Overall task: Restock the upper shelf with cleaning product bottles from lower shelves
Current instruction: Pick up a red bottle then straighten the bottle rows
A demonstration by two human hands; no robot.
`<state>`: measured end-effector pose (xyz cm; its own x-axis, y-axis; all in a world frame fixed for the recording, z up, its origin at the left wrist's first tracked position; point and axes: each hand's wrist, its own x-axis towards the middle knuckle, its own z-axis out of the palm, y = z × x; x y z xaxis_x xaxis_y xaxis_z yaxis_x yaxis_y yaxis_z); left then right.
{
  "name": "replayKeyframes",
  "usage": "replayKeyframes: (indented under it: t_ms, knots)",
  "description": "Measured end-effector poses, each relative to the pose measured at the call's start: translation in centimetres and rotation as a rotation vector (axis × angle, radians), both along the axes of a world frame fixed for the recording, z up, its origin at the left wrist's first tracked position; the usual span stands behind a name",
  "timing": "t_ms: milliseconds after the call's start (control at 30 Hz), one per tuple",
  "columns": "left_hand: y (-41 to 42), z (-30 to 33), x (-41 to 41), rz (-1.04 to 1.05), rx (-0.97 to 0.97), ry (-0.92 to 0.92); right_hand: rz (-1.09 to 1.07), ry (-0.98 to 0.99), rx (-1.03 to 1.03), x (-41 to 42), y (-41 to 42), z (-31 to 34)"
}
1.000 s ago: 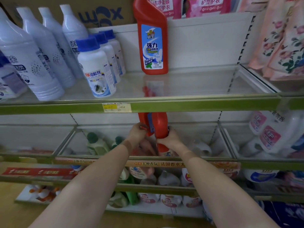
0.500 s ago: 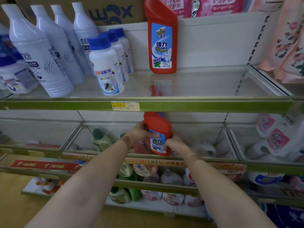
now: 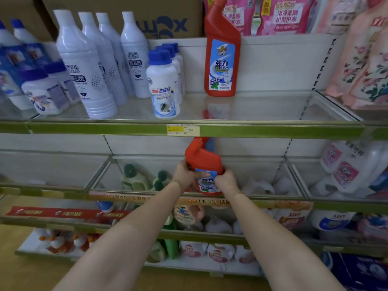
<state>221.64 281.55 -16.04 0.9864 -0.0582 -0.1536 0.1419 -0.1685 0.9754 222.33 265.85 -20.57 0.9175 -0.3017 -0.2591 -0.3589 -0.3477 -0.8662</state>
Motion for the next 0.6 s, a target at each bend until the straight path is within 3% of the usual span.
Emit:
replayKeyframes:
  t_ms: [267, 500, 600]
  knots:
    - [6.6, 0.0, -4.8, 0.044, -0.113, 0.11, 0.175, 0.278, -0.06, -7.3, 5.7, 3.9]
    - [11.7, -3.5, -10.8, 0.138, -0.18, 0.237, 0.282, 0.389, 0.27, -14.4, 10.5, 0.4]
    - [13.1, -4.5, -13.0, 0.156, -0.18, 0.315, 0.294, 0.428, 0.308, -16.9, 11.9, -0.7]
